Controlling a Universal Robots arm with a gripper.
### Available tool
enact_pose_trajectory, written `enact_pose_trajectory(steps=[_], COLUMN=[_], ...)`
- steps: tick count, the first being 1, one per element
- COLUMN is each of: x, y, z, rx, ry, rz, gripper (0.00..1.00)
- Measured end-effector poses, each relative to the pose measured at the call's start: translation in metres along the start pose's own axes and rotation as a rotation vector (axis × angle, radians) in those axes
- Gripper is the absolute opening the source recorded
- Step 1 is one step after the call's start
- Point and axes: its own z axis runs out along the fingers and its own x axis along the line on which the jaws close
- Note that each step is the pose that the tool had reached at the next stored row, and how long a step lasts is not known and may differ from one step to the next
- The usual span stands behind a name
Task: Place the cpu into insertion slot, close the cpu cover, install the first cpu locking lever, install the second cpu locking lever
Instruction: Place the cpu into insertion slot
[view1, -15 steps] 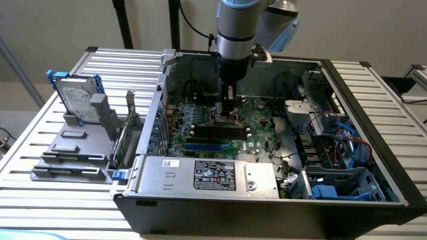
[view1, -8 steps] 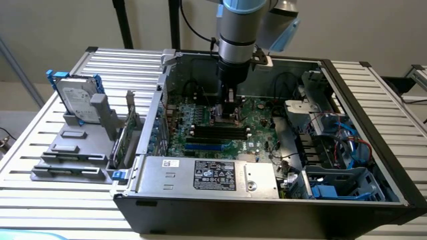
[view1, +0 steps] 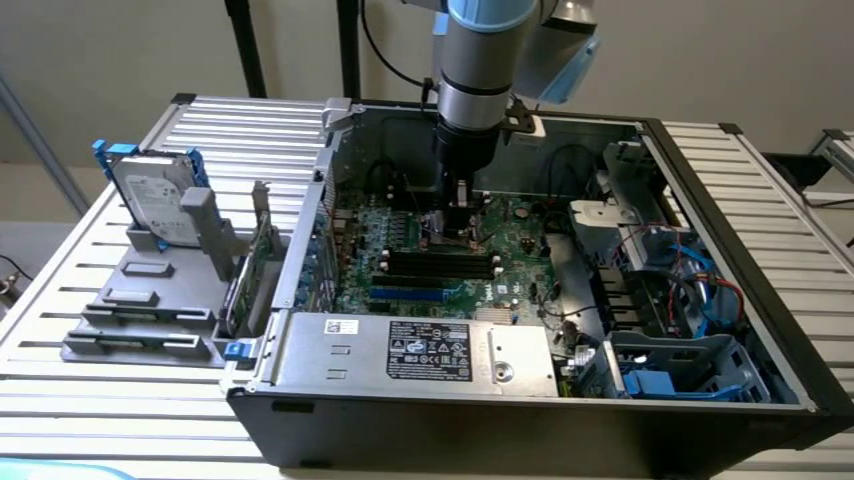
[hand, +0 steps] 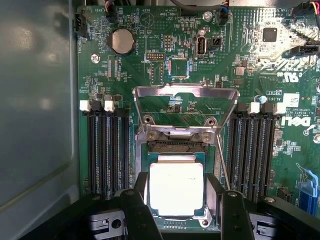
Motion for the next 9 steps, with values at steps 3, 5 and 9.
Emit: enact_pose_trajectory(steps=[3,5,9], x=[0.0,0.0,-0.0001], y=[0.0001,0.0001,0.0005], z=[0.0006,0.0014,0.0032], rx=[-0.0003,-0.0002,-0.0003], ry=[0.0016,0.0041,0.009], rz=[0.0,0.0,0.004], gripper=[0.54,0.54,0.54])
